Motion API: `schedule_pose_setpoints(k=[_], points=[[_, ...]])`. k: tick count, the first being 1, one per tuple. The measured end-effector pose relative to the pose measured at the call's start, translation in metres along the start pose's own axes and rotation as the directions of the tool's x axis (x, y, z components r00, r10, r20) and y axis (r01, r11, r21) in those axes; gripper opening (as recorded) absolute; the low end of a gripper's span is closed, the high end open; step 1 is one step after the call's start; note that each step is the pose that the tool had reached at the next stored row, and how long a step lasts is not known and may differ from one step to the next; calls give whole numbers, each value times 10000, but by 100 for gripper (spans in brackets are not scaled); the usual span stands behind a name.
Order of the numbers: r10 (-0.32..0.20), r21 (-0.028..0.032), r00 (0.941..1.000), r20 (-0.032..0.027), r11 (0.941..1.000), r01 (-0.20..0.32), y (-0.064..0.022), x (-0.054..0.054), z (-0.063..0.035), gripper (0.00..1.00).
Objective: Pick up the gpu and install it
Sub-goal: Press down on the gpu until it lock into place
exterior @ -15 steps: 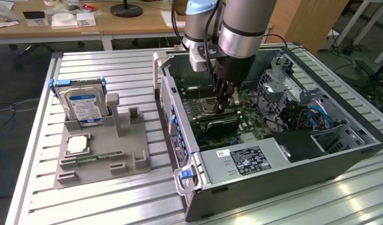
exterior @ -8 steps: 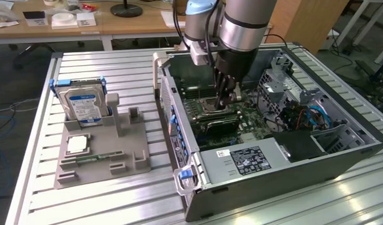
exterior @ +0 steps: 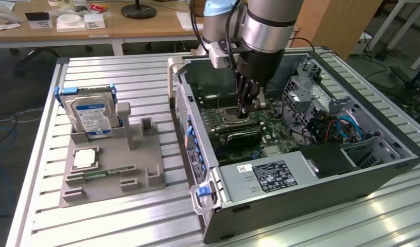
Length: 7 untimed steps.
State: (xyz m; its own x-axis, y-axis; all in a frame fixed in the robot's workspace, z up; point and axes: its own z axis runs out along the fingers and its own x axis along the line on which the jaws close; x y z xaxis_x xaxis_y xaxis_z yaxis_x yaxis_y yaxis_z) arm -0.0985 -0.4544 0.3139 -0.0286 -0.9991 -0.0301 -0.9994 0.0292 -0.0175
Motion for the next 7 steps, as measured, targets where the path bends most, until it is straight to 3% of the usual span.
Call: schedule_pose_setpoints(k=[7], points=[[0,0,10000,1,10000,0,0,0,-1,11]])
